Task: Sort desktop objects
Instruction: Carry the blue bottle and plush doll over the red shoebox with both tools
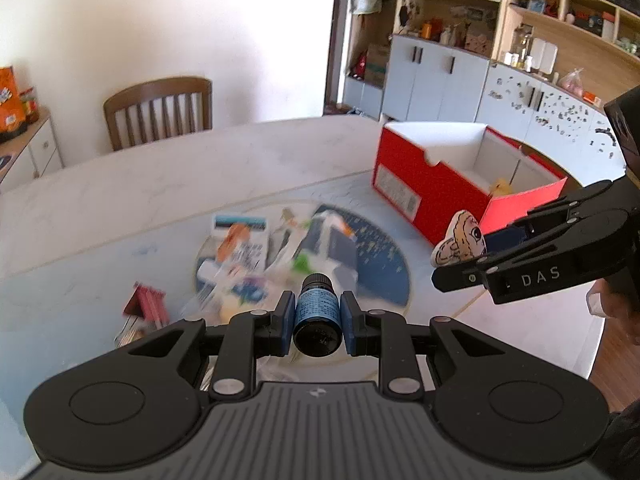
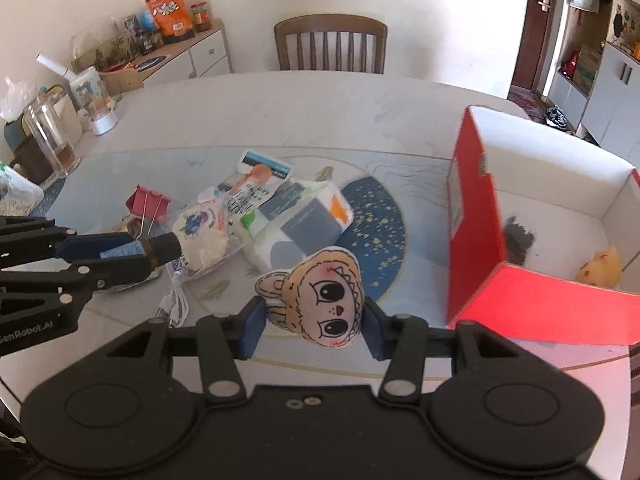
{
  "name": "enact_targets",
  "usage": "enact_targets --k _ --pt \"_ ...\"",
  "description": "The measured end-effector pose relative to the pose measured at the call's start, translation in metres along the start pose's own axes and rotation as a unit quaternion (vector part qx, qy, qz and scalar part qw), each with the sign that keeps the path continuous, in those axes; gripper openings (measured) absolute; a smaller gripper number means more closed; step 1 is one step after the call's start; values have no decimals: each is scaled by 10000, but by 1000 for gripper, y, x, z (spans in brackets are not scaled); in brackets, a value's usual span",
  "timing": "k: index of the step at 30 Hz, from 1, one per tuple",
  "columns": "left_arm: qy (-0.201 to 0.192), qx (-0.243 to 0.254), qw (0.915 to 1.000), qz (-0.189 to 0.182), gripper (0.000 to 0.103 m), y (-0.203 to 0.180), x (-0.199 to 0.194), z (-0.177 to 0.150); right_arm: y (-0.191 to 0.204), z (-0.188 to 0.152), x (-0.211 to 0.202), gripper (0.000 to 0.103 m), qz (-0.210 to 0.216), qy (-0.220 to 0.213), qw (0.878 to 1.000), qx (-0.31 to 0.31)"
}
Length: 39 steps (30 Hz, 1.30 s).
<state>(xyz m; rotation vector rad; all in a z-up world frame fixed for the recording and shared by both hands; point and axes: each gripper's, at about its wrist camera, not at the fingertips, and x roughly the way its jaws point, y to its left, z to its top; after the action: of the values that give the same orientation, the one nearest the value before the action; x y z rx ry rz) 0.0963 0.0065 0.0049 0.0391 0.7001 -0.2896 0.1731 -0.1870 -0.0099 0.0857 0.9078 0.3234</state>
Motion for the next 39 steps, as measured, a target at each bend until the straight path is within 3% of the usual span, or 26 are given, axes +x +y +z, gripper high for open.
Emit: enact_targets --k 20,39 --pt "-380 543 9970 -401 23 -85 35 67 -83 14 -38 49 -206 -405 9985 295" --pt "-421 859 9939 -556 23 -170 89 109 -175 16 -48 49 -388 -494 9974 349"
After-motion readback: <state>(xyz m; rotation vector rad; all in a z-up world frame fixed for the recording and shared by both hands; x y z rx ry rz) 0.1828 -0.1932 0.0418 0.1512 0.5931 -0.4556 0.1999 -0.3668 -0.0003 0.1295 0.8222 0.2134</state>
